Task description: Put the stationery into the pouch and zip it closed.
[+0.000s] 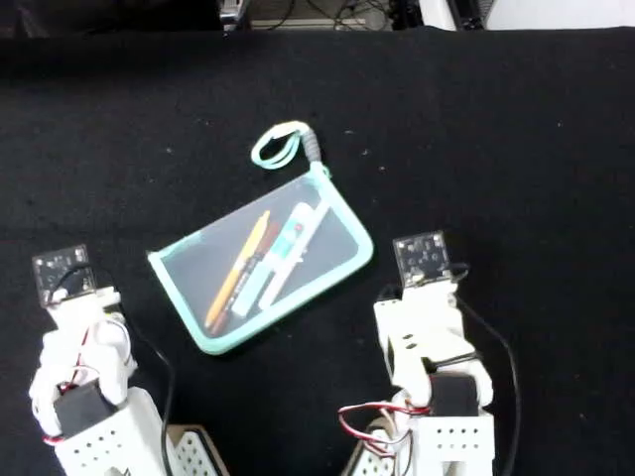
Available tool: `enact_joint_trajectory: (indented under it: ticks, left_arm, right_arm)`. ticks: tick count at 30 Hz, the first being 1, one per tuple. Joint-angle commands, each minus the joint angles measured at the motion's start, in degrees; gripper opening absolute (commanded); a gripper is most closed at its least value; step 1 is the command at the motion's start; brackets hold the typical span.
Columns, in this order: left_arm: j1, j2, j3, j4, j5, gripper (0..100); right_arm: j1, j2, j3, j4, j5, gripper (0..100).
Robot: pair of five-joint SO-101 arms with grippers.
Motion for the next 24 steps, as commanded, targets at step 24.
enact_joint_trajectory:
  ticks: [24]
  left_arm:
    - [19.74, -1.49, 6.37, 0.26, -0.79, 5]
  right_arm:
    - [-0.62, -3.38, 0.13, 11.43, -0.62, 1.4]
